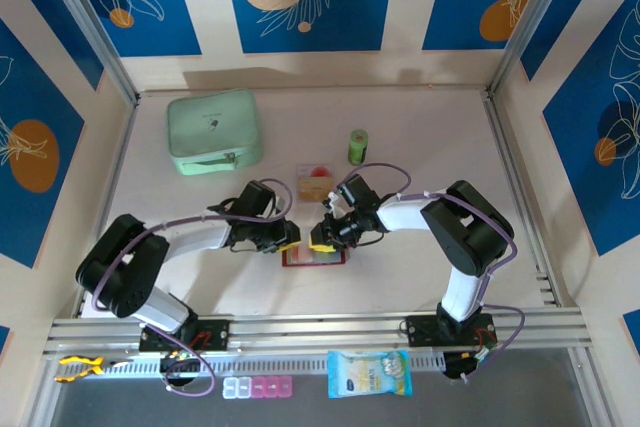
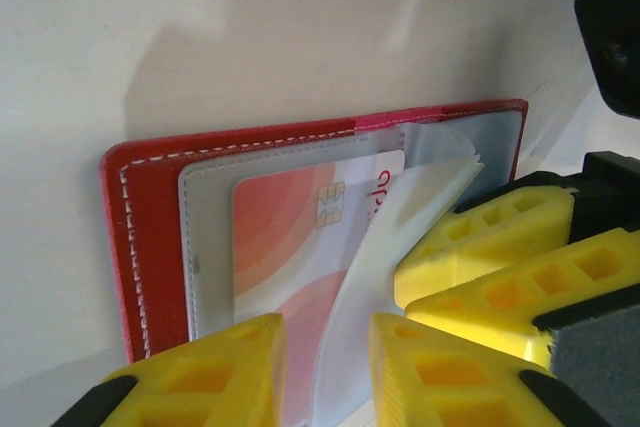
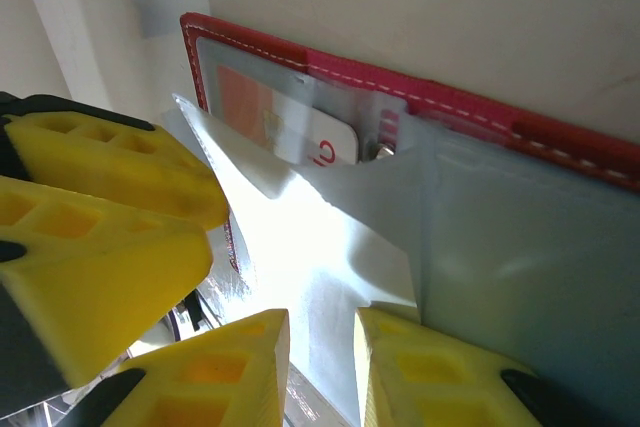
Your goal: Take the credit cards out of the card holder
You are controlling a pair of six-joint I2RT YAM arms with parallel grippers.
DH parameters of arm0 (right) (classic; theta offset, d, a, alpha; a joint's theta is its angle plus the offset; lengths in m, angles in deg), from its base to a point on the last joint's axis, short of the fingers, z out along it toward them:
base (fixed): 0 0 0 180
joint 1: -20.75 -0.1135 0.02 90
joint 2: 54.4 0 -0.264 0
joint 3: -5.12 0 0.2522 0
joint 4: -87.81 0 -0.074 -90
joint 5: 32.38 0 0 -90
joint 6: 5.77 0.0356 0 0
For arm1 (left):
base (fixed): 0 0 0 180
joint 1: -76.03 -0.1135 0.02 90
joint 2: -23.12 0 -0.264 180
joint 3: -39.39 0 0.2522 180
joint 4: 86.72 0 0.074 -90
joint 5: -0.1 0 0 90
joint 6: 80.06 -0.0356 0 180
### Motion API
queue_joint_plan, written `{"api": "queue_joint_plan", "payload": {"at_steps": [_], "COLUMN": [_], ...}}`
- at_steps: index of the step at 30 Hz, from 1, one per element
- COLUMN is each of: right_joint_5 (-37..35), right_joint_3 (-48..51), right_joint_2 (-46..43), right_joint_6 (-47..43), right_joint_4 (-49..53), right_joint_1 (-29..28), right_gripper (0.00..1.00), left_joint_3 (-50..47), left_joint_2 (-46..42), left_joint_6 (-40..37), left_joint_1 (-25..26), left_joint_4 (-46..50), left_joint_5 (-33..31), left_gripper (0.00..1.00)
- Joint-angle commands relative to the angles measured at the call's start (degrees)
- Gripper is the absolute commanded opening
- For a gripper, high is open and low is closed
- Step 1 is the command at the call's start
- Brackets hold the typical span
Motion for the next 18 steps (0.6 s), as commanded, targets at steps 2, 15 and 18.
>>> {"api": "queue_joint_plan", "payload": {"at_steps": [2,15,18], "right_joint_5": [-1.1,-1.7,-3.4], "right_joint_3": [1.6,1.7,1.4], "right_joint_2": [0.0,-3.8,-7.0], "right_joint_6": [0.1,0.4,0.0], "right_joint_4": [2.4,2.9,5.0], "right_joint_1": [0.5,0.2,0.3], "right_gripper": [0.26,0.27,0.28], "left_joint_3": [1.4,1.5,1.8], "left_joint_2": [2.0,2.3,1.6], "left_joint_6": [0.3,1.8,1.9], "left_joint_1": [1.0,1.8,1.7], "left_joint_4": [-2.0,-4.7,-4.1], "left_joint_5": [2.5,4.3,4.2], "left_gripper": [0.30,0.23,0.23]}}
